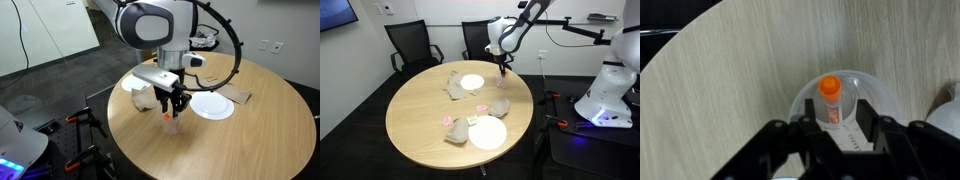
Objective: Remove the orange marker from the cup
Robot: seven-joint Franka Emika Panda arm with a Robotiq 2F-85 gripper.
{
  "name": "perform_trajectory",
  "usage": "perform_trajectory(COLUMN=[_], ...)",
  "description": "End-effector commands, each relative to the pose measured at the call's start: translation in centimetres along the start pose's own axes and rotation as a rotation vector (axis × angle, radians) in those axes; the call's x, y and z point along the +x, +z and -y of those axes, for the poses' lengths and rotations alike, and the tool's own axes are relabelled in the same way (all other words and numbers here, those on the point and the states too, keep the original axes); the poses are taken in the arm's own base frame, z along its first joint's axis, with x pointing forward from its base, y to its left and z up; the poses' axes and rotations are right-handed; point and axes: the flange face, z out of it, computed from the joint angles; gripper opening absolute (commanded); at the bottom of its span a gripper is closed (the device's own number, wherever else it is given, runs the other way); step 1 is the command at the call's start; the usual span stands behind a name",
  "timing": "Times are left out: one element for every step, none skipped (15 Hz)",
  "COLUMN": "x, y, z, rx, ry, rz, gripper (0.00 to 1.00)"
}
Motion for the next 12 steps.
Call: perform_trajectory(x=[0.28,0.34,0.39,0.44,0.46,0.51,0.54,0.61,0.68,0.76,0.81,0.87], y=[0.12,0.25,0.37,0.47,0.55,0.61,0.65,0.67,0.7,0.73,0.74,0.73], z=[-0.38,-0.35,-0.33,-0.34,-0.35,-0.38,-0.41,-0.47,-0.55,-0.61,-0.65,-0.7], rx=[0.0,0.0,-0.002,-0.003,-0.004,-0.009,-0.011,-0.015,-0.018,-0.022,-0.023,-0.026], ry=[-0.028,-0.028,-0.028,-0.03,-0.032,-0.034,-0.037,-0.038,-0.038,-0.039,-0.04,-0.04], rz=[0.027,0.03,0.033,0.035,0.038,0.04,0.042,0.043,0.045,0.046,0.047,0.048], gripper=[0.49,0.48,0.46,0.43,0.42,0.41,0.4,0.38,0.37,0.2,0.19,0.13])
